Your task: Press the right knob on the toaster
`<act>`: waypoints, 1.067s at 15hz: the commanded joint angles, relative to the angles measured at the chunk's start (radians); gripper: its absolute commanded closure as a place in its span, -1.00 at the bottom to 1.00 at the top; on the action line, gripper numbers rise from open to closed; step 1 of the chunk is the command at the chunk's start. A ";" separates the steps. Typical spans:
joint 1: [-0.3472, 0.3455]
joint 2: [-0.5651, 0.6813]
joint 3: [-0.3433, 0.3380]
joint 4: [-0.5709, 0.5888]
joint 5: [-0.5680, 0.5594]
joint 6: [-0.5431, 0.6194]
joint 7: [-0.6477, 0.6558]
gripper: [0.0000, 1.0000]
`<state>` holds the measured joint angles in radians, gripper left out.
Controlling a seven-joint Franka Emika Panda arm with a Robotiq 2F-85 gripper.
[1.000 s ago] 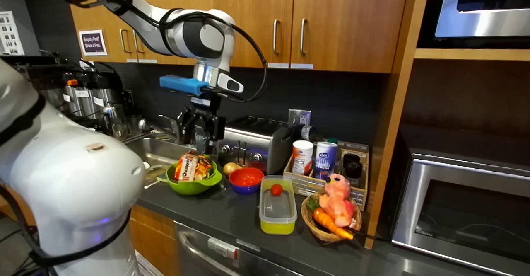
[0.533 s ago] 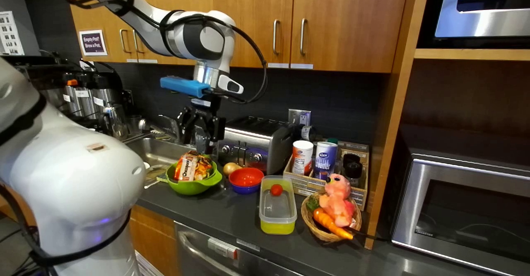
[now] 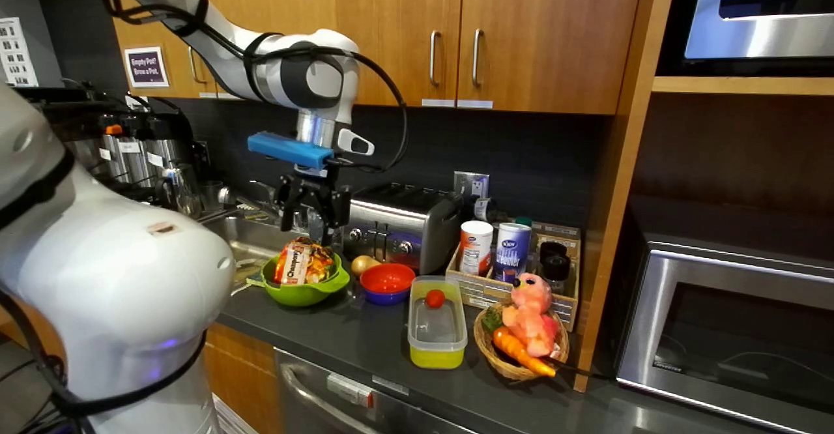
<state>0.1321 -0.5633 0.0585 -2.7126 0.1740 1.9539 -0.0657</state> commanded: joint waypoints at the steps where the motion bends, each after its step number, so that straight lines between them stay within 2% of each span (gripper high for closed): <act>1: 0.047 -0.022 -0.010 -0.049 0.030 0.082 -0.106 -1.00; 4: 0.087 -0.045 -0.024 -0.095 0.033 0.178 -0.227 -1.00; 7: 0.126 -0.010 -0.061 -0.070 0.026 0.217 -0.373 -1.00; 11: 0.141 -0.002 -0.134 -0.068 -0.026 0.187 -0.619 -1.00; 16: 0.115 0.031 -0.203 -0.064 -0.091 0.142 -0.939 -1.00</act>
<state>0.2541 -0.5575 -0.1097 -2.7847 0.1155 2.1244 -0.8454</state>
